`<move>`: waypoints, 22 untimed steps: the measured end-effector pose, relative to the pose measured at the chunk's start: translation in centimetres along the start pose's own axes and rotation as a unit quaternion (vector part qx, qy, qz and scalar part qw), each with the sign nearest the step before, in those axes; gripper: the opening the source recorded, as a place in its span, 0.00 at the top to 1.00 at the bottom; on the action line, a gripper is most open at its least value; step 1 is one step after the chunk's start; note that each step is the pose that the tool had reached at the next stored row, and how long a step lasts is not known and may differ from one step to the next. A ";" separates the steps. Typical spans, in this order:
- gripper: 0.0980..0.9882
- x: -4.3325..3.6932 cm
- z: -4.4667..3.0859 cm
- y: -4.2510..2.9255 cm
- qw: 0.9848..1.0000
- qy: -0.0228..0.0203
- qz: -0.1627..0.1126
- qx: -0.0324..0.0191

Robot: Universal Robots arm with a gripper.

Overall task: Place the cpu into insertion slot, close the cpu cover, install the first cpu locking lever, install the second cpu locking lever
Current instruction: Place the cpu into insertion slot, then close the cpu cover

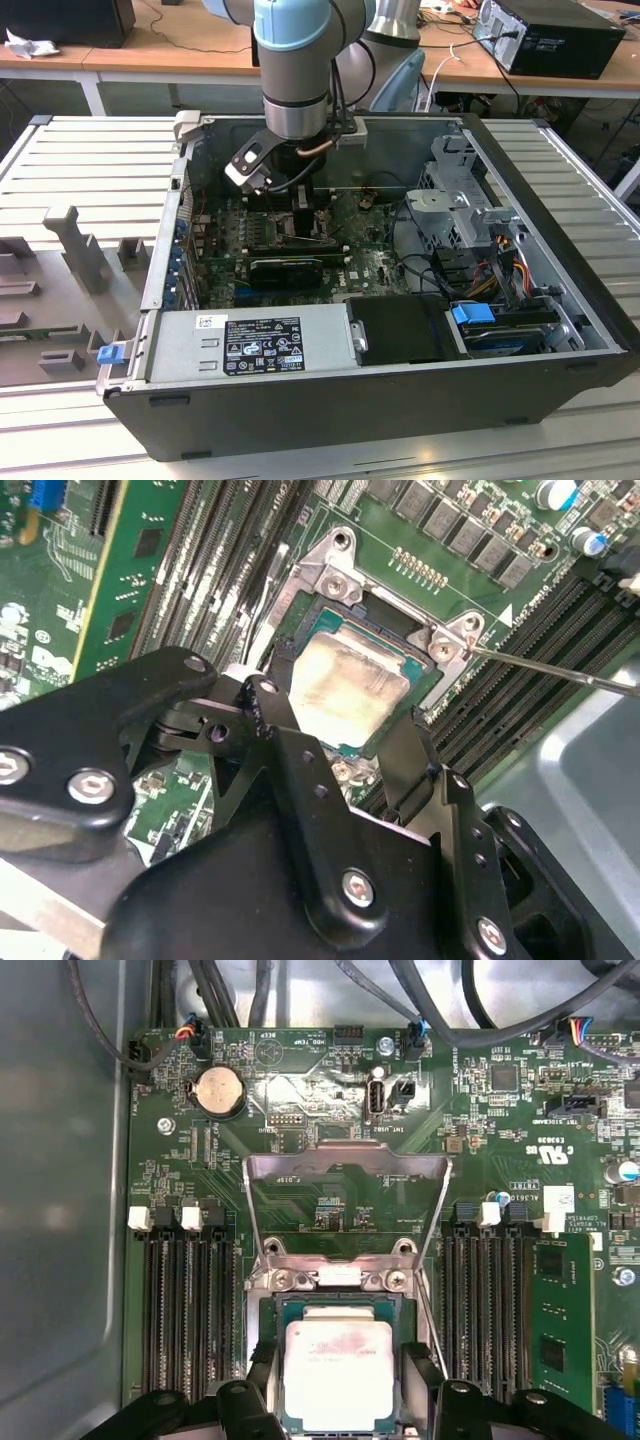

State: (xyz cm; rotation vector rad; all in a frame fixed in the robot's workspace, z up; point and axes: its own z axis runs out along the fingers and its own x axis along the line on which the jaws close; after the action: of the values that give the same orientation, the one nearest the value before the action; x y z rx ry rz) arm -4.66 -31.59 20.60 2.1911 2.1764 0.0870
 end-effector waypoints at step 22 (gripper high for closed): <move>0.99 -0.04 -3.95 2.75 1.000 -0.023 -0.002 0.001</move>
State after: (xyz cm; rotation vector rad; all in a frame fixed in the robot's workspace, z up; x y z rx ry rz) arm -2.22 -31.66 24.75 2.1676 2.1567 0.0338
